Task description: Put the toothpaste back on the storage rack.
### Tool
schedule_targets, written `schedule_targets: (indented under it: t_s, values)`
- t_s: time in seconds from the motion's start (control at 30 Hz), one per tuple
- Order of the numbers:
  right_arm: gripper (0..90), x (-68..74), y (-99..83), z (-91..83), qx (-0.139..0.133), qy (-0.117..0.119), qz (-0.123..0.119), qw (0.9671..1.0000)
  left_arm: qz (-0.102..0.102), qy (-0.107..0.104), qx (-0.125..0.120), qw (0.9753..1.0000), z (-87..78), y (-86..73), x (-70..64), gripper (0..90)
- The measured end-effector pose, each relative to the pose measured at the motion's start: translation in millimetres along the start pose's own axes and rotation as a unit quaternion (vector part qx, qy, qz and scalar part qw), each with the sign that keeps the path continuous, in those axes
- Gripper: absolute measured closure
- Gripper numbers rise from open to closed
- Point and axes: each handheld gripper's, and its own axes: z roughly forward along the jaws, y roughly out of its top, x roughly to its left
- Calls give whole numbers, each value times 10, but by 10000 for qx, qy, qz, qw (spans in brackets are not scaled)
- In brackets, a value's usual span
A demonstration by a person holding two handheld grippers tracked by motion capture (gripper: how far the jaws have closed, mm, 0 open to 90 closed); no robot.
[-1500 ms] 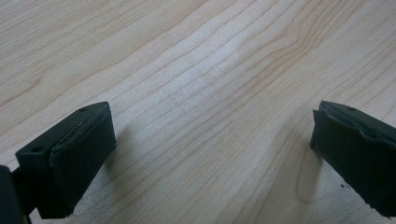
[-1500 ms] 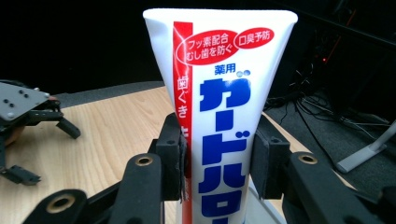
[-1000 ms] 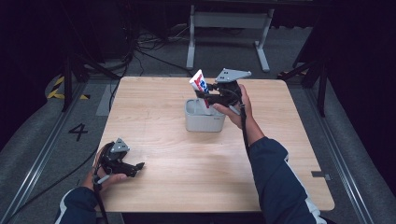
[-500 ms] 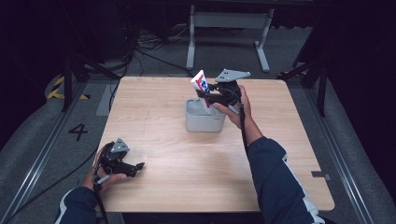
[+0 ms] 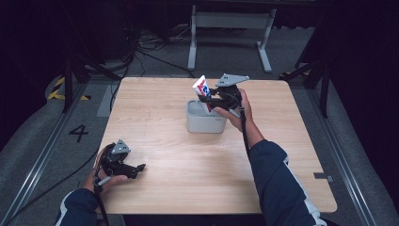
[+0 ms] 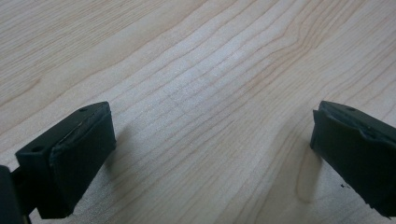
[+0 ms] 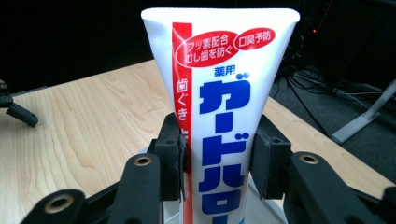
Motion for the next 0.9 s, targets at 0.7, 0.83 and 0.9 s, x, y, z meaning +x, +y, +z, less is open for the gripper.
schedule_targets:
  t_s: [0.7,0.83,0.9]
  values:
    - [611,21,-181,-51,409,14,-219,9989,5,3,-2,10000,0,0,0,4]
    - [608,19,-198,-85,444,2,-236,9987,5,3,-3,10000,0,0,0,4]
    - [607,15,-206,-98,488,9,-251,9985,9,2,10,10000,-2,1,1,4]
